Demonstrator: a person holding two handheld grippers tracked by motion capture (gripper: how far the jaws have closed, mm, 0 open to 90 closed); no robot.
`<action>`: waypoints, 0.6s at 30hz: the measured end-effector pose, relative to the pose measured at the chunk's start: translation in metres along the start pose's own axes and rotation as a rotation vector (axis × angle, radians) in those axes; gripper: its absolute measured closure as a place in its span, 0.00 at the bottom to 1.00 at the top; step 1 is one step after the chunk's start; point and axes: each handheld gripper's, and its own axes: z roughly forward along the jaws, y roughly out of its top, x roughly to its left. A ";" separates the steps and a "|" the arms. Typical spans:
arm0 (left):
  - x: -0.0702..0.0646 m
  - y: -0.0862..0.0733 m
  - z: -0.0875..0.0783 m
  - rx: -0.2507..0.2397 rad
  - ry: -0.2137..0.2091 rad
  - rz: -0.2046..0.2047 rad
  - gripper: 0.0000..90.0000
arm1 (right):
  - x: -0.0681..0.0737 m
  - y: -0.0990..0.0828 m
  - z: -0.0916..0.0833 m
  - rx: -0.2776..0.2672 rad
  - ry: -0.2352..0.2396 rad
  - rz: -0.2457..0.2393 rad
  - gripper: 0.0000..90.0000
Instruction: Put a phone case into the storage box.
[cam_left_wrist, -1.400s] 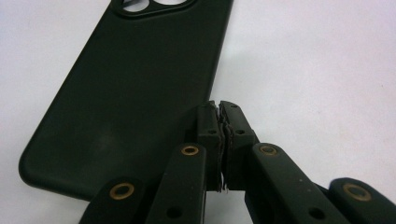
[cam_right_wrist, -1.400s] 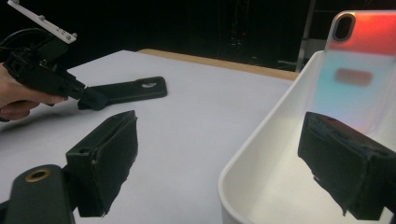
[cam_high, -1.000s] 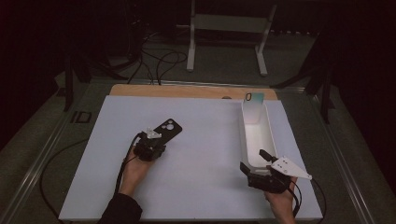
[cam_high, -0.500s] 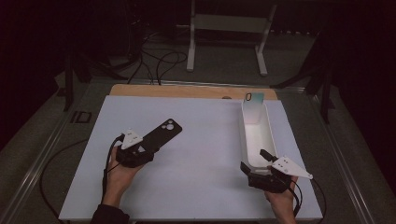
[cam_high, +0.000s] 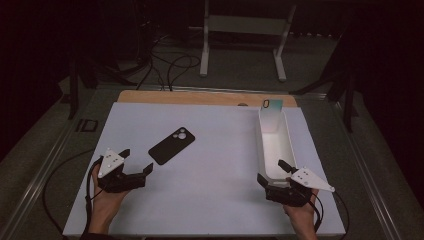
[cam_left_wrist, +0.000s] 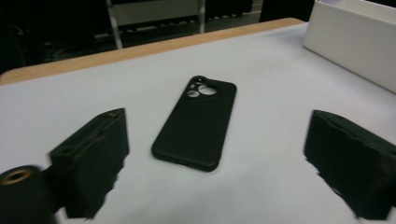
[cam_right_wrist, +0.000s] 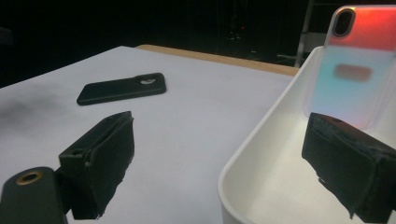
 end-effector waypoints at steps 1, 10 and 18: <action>0.000 -0.001 -0.001 0.004 -0.001 0.005 0.01 | 0.000 0.000 0.000 -0.002 -0.001 -0.005 0.10; -0.003 -0.003 -0.007 0.010 0.007 0.037 0.00 | -0.002 0.000 -0.003 -0.020 -0.008 -0.010 0.10; -0.001 -0.002 -0.007 0.019 0.011 0.031 0.00 | -0.002 -0.001 -0.003 -0.019 -0.010 -0.012 0.10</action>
